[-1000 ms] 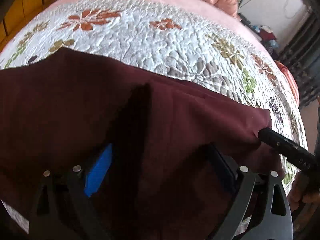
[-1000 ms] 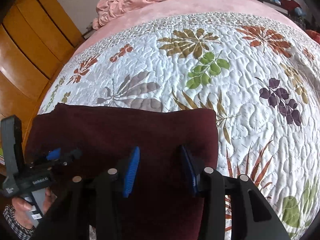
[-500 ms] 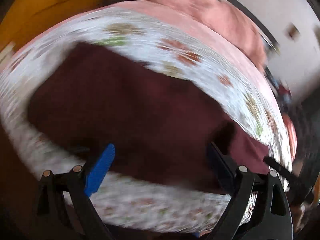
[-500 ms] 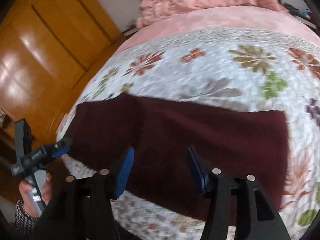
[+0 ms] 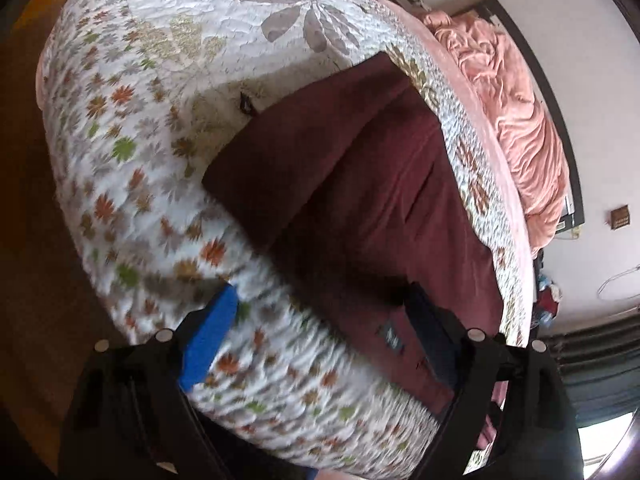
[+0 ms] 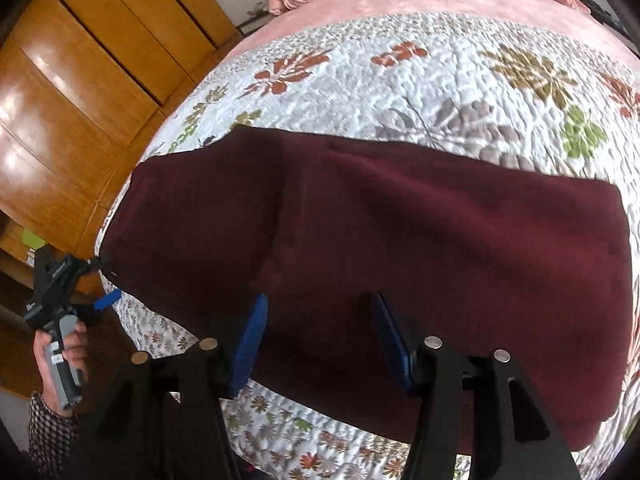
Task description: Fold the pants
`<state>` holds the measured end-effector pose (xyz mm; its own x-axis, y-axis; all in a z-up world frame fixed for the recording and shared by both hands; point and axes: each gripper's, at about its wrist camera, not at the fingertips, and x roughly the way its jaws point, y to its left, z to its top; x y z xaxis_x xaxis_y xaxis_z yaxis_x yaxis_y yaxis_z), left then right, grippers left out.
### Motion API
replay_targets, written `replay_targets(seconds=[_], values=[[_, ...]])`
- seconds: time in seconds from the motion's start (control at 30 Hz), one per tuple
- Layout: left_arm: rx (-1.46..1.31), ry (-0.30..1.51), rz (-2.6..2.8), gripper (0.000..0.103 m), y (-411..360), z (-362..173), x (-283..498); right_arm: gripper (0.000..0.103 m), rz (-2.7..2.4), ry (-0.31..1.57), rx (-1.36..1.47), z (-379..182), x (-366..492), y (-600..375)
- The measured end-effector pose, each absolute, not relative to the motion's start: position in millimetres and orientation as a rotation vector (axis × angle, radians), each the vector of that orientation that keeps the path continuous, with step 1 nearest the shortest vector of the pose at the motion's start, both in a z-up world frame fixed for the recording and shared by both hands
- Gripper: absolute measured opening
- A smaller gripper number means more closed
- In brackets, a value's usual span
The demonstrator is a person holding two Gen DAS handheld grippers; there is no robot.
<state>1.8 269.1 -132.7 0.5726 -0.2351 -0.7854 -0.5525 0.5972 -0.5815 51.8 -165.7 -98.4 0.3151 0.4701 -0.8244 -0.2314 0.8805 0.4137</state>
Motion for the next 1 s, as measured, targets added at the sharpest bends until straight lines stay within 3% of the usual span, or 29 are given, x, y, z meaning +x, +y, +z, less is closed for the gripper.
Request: replay_targets(seconds=[0.13, 0.23, 0.37, 0.57, 0.73, 0.77, 1.0], values=[[-1.04, 0.938, 0.225, 0.087, 279.1, -138.0, 6.1, 0.056, 0.467, 1.157, 0.221, -100.7, 51.5, -163.5], [-1.08, 0.873, 0.104, 0.069, 277.8, -124.0, 14.9, 0.057, 0.47, 1.157, 0.202, -101.1, 52.2, -161.5], [-1.03, 0.893, 0.107, 0.08, 270.7, -117.2, 31.1, 0.057, 0.475, 1.16, 0.225, -102.8, 54.6, -164.2], [-1.105, 0.863, 0.084, 0.082, 278.1, -127.5, 29.6, 0.057, 0.484, 1.155, 0.224, -103.6, 54.4, -164.3], [-1.196, 0.709, -0.045, 0.072, 287.8, -119.9, 21.2, 0.057, 0.495, 1.159, 0.246, -105.8, 55.9, -166.4], [-1.174, 0.72, -0.047, 0.068, 287.4, -119.9, 24.2, 0.057, 0.497, 1.159, 0.248, -106.2, 55.9, -166.8], [-1.172, 0.821, 0.076, 0.067, 289.6, -140.3, 52.0, 0.057, 0.509, 1.156, 0.253, -107.4, 55.8, -168.2]])
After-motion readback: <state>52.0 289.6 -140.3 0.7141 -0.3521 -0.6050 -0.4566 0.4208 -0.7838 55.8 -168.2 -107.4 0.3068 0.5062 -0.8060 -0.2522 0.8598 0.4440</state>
